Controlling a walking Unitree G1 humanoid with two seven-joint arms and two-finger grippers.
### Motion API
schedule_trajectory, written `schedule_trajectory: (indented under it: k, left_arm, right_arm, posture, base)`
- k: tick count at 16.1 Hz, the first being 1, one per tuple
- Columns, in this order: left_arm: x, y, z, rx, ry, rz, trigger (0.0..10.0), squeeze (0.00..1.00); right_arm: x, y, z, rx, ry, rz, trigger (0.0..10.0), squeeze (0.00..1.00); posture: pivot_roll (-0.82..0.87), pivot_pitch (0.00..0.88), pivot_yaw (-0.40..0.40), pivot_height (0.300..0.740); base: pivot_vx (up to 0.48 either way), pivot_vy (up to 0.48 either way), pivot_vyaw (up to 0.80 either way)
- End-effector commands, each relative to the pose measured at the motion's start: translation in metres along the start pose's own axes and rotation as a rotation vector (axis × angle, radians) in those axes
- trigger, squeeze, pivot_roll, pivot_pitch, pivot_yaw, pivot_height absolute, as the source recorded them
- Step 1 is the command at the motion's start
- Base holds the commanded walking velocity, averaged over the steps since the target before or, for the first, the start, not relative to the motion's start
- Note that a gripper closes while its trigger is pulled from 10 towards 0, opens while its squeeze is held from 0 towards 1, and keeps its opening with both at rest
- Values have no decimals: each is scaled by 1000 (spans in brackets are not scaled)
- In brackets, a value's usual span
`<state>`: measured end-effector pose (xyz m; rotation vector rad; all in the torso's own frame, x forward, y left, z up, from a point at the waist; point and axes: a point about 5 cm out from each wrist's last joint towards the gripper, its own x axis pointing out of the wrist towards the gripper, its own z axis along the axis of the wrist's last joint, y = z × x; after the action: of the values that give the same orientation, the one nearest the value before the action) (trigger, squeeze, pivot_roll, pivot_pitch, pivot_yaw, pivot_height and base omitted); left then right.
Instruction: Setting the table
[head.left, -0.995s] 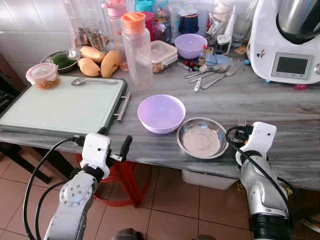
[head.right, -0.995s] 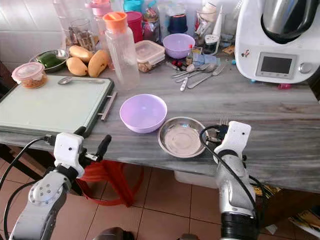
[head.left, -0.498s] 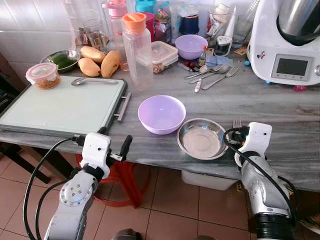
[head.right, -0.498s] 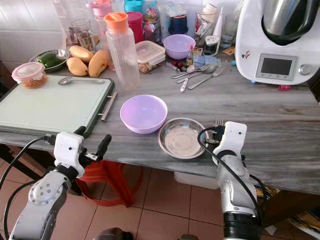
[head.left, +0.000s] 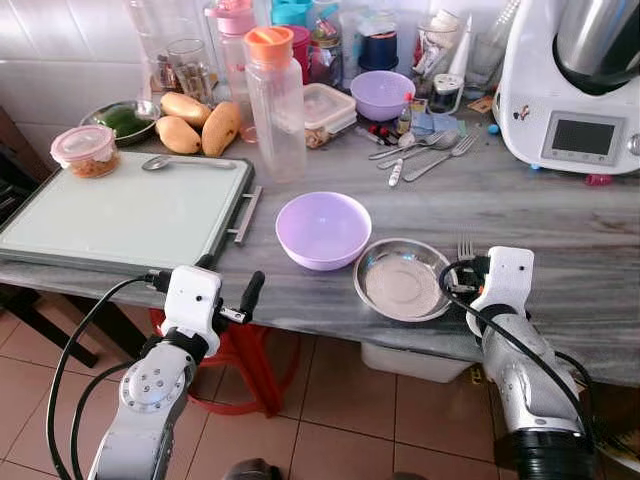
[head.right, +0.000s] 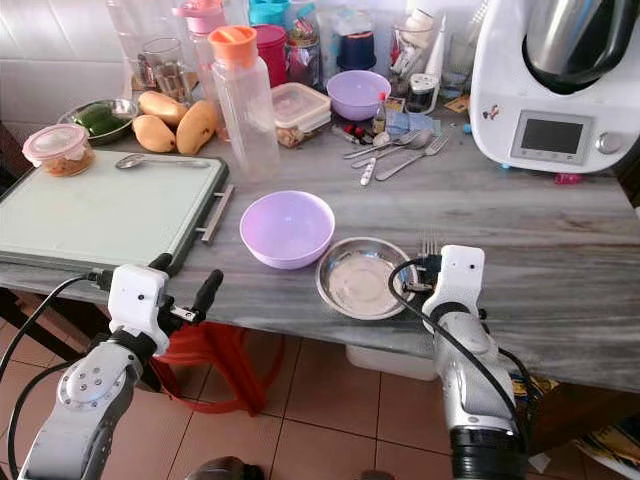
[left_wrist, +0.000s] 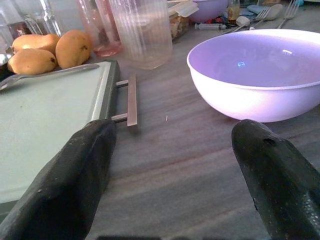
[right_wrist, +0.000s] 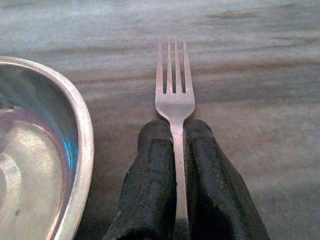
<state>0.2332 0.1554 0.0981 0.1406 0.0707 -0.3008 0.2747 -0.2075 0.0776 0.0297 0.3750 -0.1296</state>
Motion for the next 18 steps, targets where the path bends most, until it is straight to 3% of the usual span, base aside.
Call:
schedule_trajectory:
  k: [1, 2, 3, 4, 8, 18]
  left_arm:
    - [1, 1, 1, 10, 4, -1, 10000, 0]
    - [1, 1, 1, 10, 5, -2, 10000, 0]
    - [1, 1, 1, 10, 6, -2, 10000, 0]
    - [1, 1, 1, 10, 6, -1, 10000, 0]
    - [3, 1, 1, 10, 9, 3, 10000, 0]
    - [4, 0, 1, 11, 5, 0, 10000, 0]
  right_arm:
    - [-3, -1, -27, -2, 123, 2, 10000, 0]
    - [-3, -2, -28, 1, 126, 1, 10000, 0]
    - [-3, -2, -28, 4, 126, 2, 10000, 820]
    - [-3, -3, -28, 2, 125, -2, 10000, 1000]
    - [-4, -5, -26, -2, 108, -21, 10000, 1000]
    - [-8, -20, -4, 3, -51, -132, 10000, 1000]
  posture:
    - [-25, 0, 72, 740]
    - [-25, 0, 72, 740]
    - [-25, 0, 73, 740]
    - [-26, 0, 73, 740]
    - [-27, 0, 73, 740]
    - [-34, 0, 74, 740]
  base:
    - [0, 0, 0]
    - [0, 0, 0]
    - [0, 0, 0]
    - [0, 0, 0]
    - [0, 0, 0]
    - [0, 0, 0]
